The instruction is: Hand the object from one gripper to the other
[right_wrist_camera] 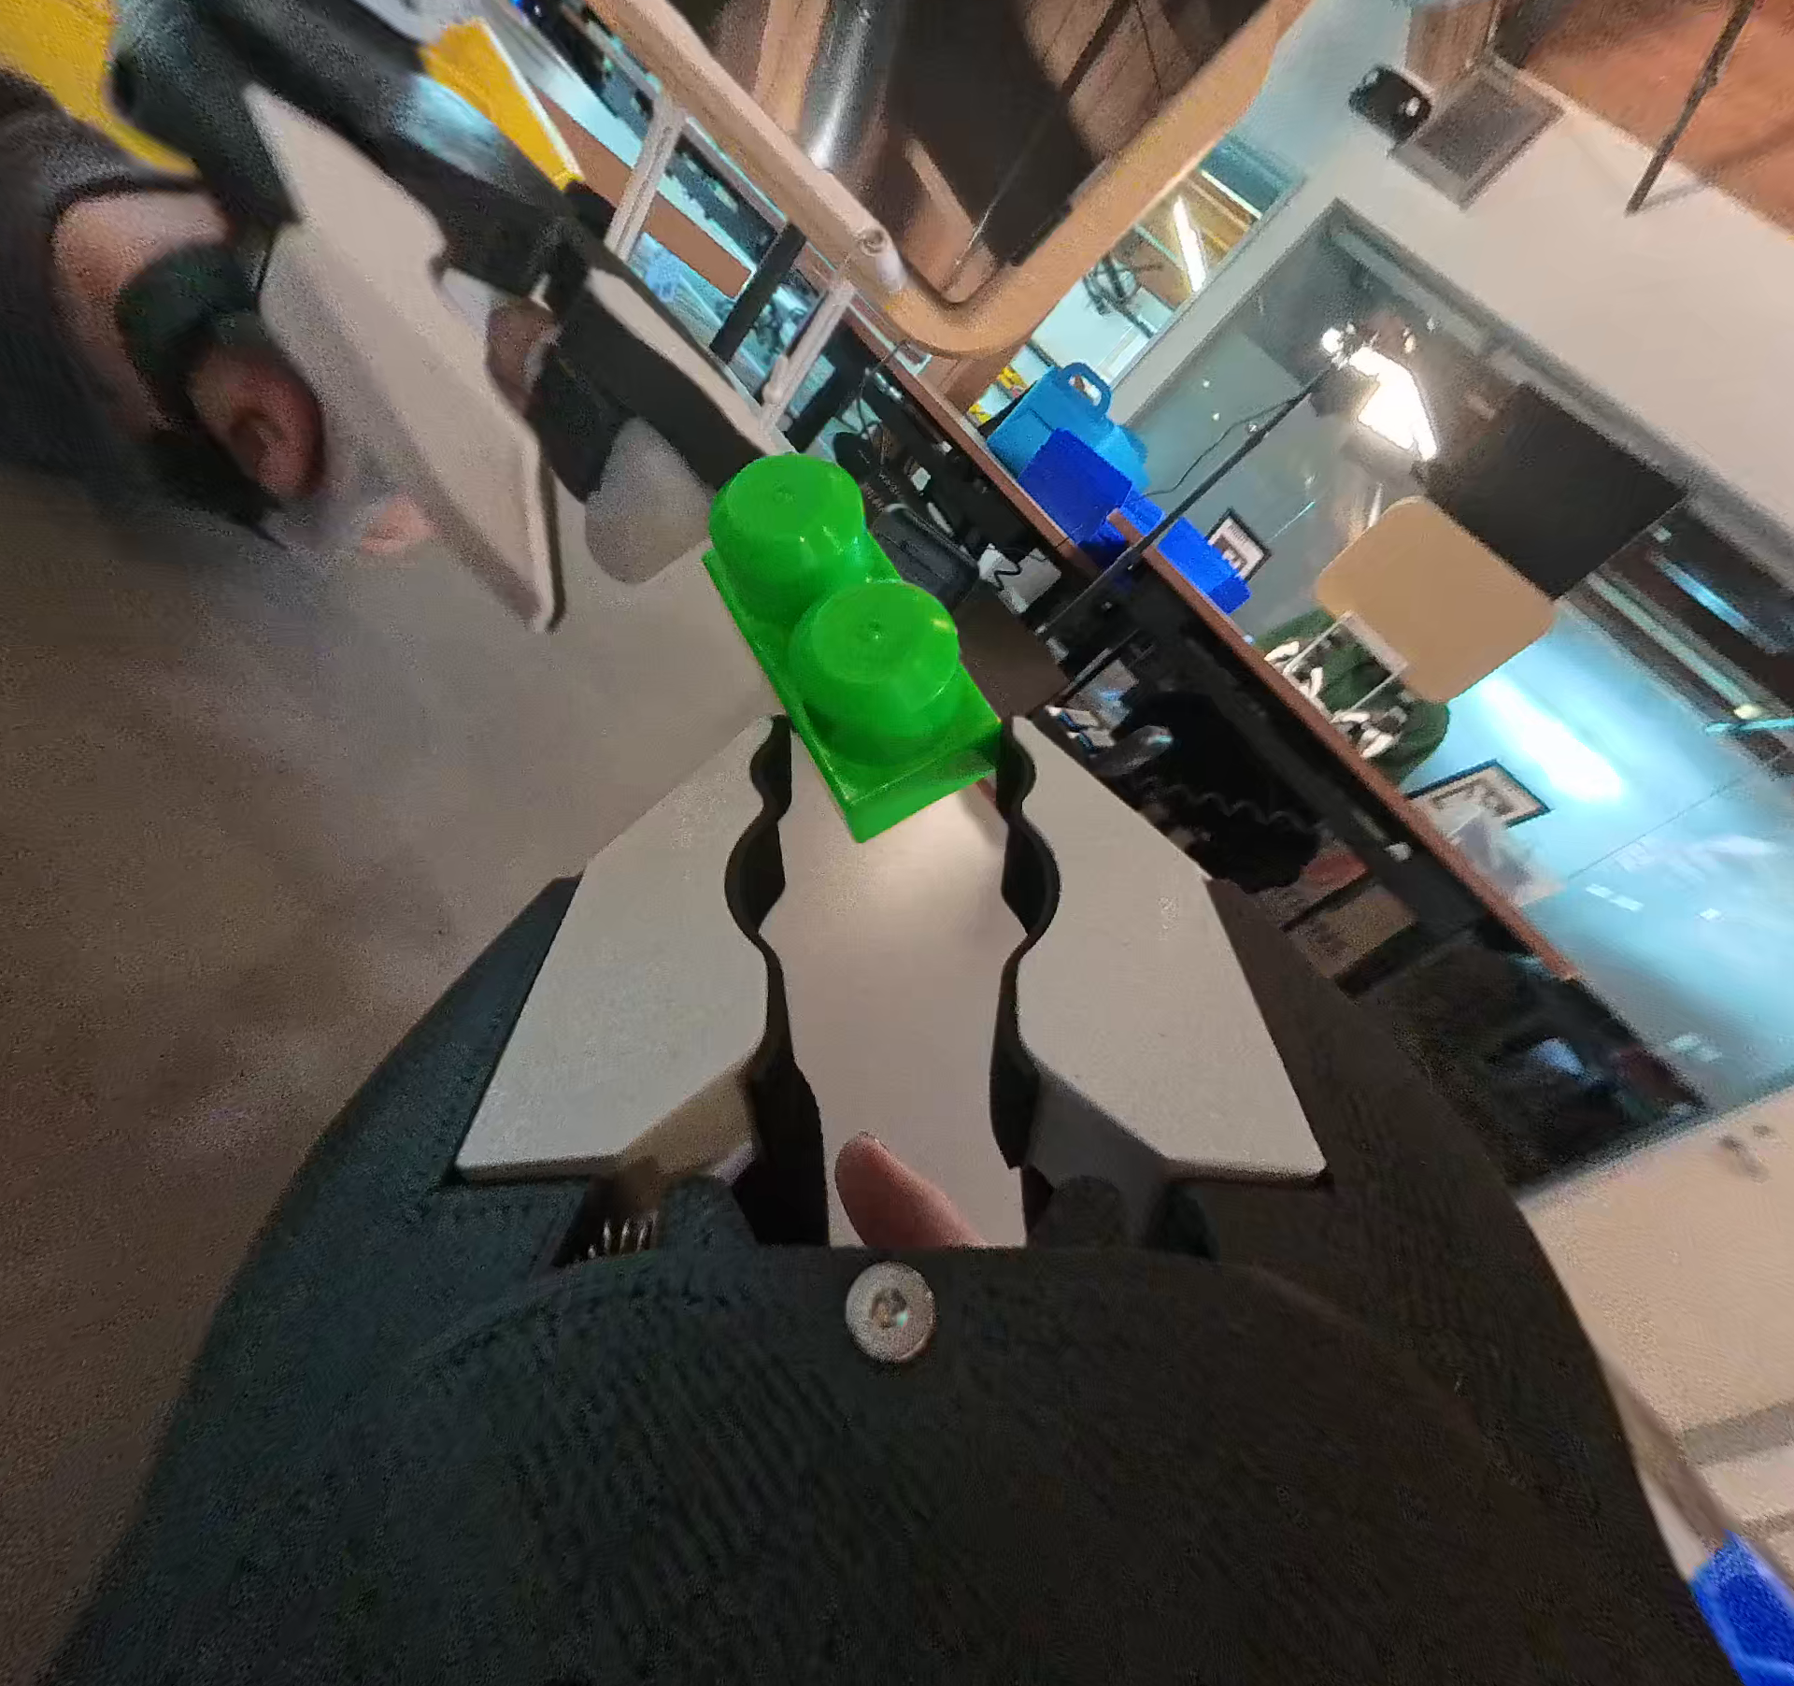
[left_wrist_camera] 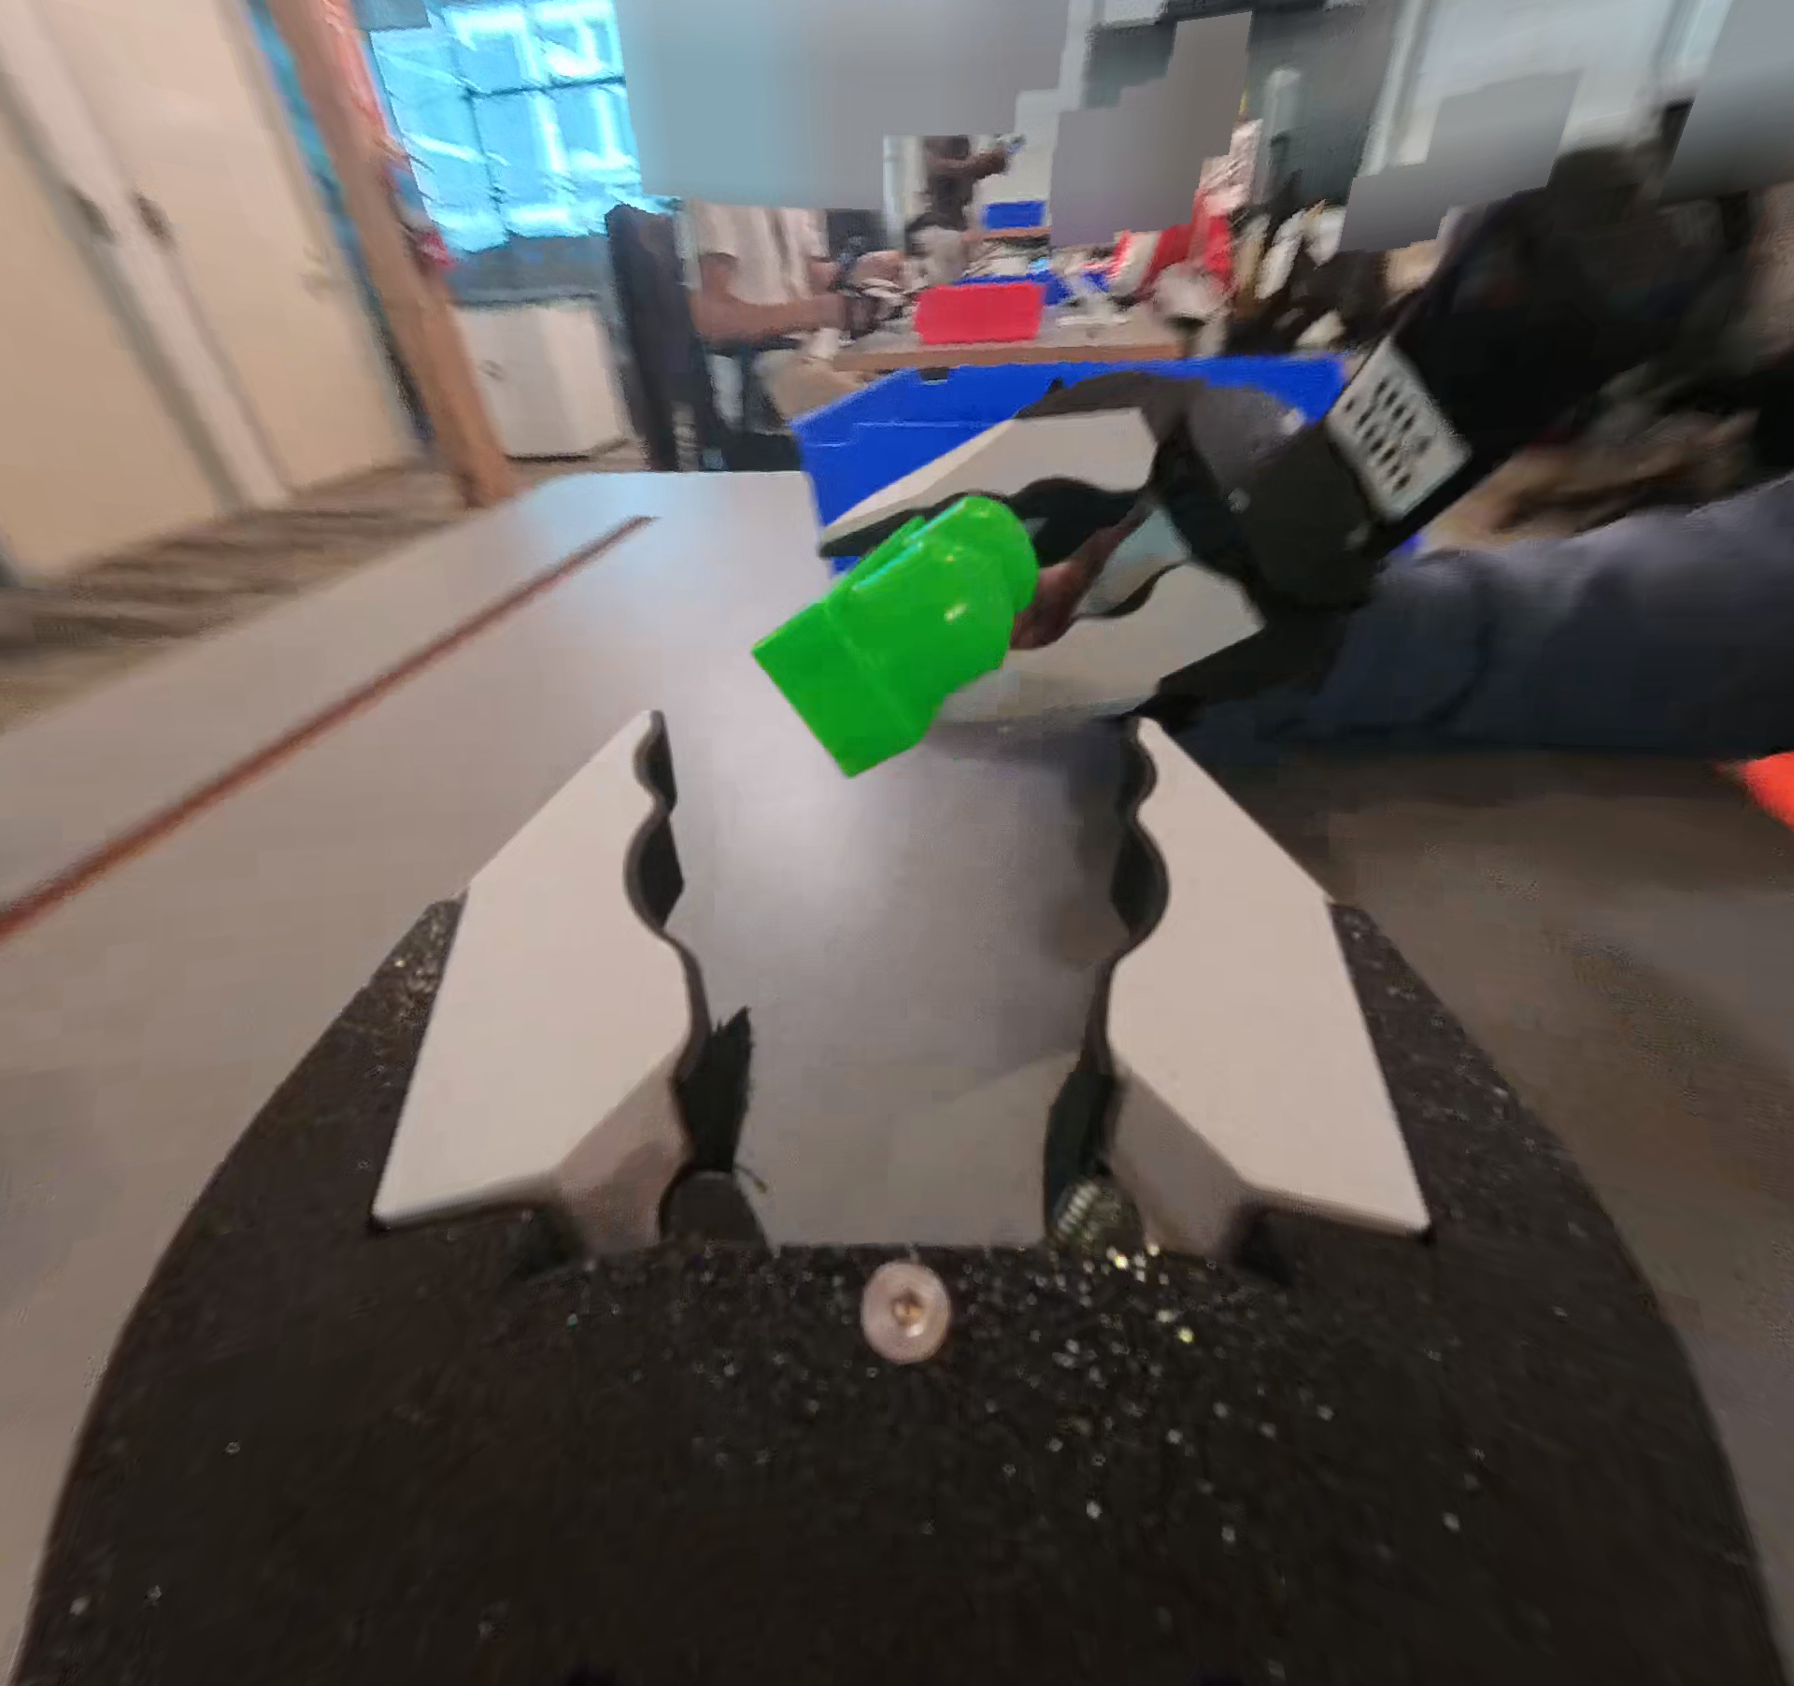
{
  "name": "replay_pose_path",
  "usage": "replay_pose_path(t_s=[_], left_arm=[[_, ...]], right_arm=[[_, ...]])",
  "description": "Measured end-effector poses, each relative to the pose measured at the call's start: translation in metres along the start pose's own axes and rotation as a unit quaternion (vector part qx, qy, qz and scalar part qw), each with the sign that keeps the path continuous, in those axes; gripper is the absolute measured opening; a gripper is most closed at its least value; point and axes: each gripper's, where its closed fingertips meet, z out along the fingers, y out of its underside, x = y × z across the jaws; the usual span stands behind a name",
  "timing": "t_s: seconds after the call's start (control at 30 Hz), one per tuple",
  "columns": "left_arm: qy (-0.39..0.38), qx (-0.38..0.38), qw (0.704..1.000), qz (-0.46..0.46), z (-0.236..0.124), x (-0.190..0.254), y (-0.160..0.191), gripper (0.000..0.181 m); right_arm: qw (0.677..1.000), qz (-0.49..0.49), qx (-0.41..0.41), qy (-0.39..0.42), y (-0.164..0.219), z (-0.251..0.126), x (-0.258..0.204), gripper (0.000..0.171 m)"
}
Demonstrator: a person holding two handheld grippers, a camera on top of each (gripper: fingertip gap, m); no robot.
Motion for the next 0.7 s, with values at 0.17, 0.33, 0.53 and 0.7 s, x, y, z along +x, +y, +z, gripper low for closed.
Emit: replay_pose_path(t_s=[0.17,0.33,0.53,0.7], left_arm=[[-0.142,-0.055,0.944,0.294,0.002,-0.012,0.007,0.087],[-0.137,-0.076,0.923,0.352,0.014,-0.002,0.019,0.074],[-0.128,-0.027,0.942,0.308,0.004,-0.003,0.005,0.039],[-0.121,-0.027,0.969,0.213,0.004,-0.010,0.004,0.038]], right_arm=[[0.997,0.060,-0.009,-0.038,0.005,0.001,-0.005,0.041],[0.996,0.050,-0.027,-0.067,0.013,0.000,-0.013,0.040],[0.994,0.054,-0.017,-0.090,0.009,-0.001,-0.020,0.040],[0.998,0.041,0.000,-0.057,0.007,-0.001,-0.013,0.042]])
